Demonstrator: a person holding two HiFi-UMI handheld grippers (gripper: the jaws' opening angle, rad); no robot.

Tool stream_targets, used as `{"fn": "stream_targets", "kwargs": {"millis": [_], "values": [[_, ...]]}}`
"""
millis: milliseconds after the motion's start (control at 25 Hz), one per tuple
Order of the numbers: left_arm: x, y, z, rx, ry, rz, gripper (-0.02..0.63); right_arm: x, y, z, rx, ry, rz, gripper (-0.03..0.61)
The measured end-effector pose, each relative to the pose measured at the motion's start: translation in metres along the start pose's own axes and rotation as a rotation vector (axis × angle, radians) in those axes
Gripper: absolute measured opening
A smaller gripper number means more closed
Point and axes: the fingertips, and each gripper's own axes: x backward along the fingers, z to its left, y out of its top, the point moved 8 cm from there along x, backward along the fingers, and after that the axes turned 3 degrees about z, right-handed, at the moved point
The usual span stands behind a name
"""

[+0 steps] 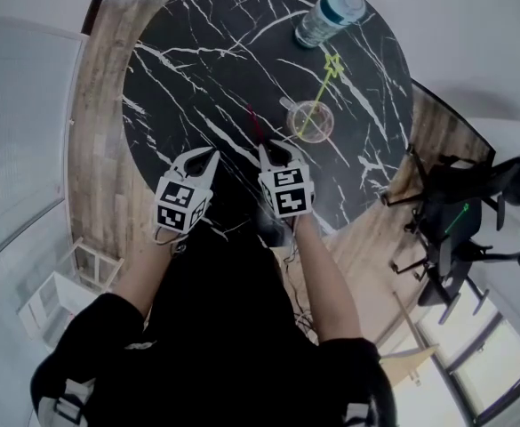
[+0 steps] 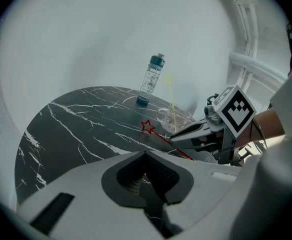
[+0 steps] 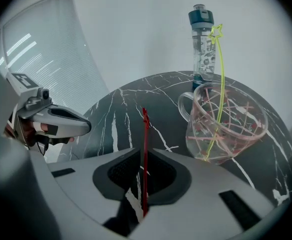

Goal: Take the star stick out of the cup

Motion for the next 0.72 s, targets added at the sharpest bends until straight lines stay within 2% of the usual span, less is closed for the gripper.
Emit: {"fn": "stream_targets", "kwargs": {"millis": [80, 240, 400, 720], "values": [[0.001, 0.0, -0.001, 0.001, -0.001, 0.0, -0.002, 0.001, 0.0, 0.0, -0.002, 0.005, -0.013, 0.055], [0.004, 0.003, -0.007, -0.007, -0.004, -0.003, -0.002, 0.008, -0.001, 0.0, 0.0, -0.002, -0.053, 0.054], [0.007, 0.01, -0.013, -0.021, -0.007, -0.022, -0.002, 0.03, -0.001, 0.004, -0.015, -0.017, -0.087, 0.005], [0.02, 0.03, -0.034, -0.076, -0.017, -0.058, -0.002, 0.071, 0.008, 0.004, -0.03, -0.046, -0.283, -0.005]]}}
